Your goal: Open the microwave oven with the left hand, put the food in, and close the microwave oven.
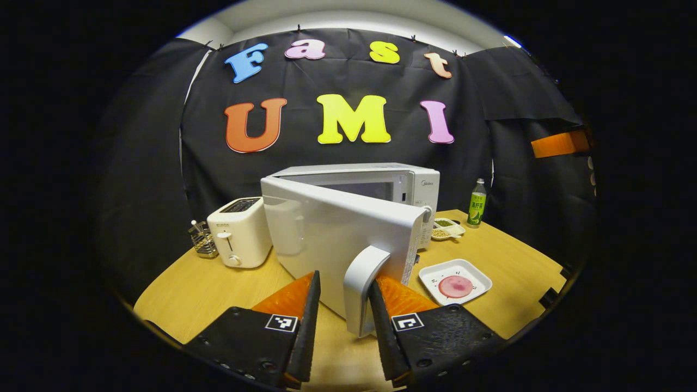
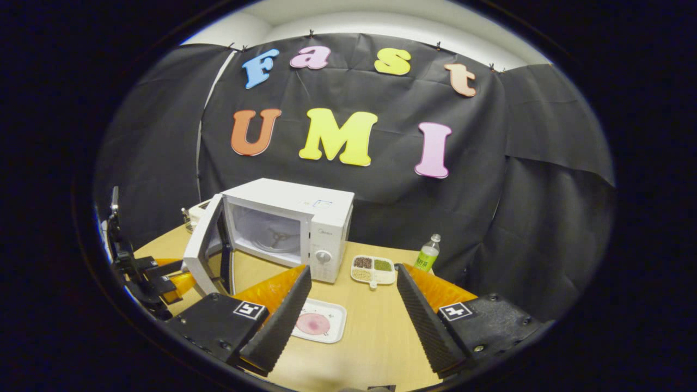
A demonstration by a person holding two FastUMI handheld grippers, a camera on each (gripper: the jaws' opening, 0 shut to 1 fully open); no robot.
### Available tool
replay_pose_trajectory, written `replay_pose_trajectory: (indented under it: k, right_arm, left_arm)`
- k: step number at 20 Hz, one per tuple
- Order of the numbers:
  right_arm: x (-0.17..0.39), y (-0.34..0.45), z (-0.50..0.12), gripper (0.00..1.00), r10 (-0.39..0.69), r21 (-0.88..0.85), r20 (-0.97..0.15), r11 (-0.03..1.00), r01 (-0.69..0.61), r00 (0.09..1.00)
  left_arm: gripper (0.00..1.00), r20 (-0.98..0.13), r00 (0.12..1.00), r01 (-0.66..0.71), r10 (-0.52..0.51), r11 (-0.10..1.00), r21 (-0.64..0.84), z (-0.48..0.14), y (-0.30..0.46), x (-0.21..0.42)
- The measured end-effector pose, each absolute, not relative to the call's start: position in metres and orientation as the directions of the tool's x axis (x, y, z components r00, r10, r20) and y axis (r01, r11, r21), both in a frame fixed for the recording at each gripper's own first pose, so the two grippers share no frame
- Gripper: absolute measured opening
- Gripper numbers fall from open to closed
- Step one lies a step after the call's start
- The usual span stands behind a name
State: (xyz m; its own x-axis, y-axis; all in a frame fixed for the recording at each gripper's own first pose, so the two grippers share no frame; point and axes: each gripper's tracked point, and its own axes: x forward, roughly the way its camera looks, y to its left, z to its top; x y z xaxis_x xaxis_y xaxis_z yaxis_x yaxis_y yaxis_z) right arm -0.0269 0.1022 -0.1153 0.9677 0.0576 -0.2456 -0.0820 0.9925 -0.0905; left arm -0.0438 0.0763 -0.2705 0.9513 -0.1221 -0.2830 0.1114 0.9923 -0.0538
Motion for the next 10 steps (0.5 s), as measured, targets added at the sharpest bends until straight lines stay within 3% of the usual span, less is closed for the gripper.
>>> replay_pose_trajectory:
  k: [1, 3, 4, 5, 7, 9, 10]
  right_arm:
    - [-0.03, 0.103, -0.116, 0.96, 0.04, -0.093, -0.248, 0.994, -0.065, 0.968]
    - [-0.034, 0.105, -0.118, 0.96, 0.021, -0.085, -0.245, 0.995, -0.043, 0.969]
    - [-0.034, 0.107, -0.121, 1.0, 0.015, -0.084, -0.248, 0.996, -0.037, 0.969]
    - [-0.033, 0.108, -0.126, 1.0, 0.014, -0.085, -0.257, 0.996, -0.037, 0.966]
    - [-0.027, 0.112, -0.138, 1.0, 0.022, -0.084, -0.275, 0.995, -0.047, 0.961]
    - [-0.016, 0.113, -0.156, 1.0, 0.033, -0.072, -0.31, 0.996, -0.059, 0.95]
    - [-0.01, 0.113, -0.163, 1.0, 0.042, -0.058, -0.325, 0.996, -0.065, 0.945]
  left_arm:
    - [0.48, -0.285, 0.952, 0.102, -0.114, 0.993, -0.058, -0.27, 0.089, -0.049]
    - [0.61, -0.294, 0.951, 0.079, -0.095, 0.995, -0.065, -0.272, 0.111, -0.06]
    - [0.55, -0.297, 0.952, 0.066, -0.078, 0.997, -0.052, -0.272, 0.121, -0.065]
    - [0.69, -0.304, 0.951, 0.05, -0.059, 0.998, -0.039, -0.273, 0.133, -0.068]
    - [0.73, -0.314, 0.949, 0.017, -0.023, 1.0, -0.02, -0.275, 0.151, -0.075]
    - [0.75, -0.332, 0.943, -0.025, 0.022, 1.0, -0.005, -0.277, 0.167, -0.082]
    - [0.65, -0.343, 0.938, -0.046, 0.042, 0.999, -0.004, -0.278, 0.175, -0.085]
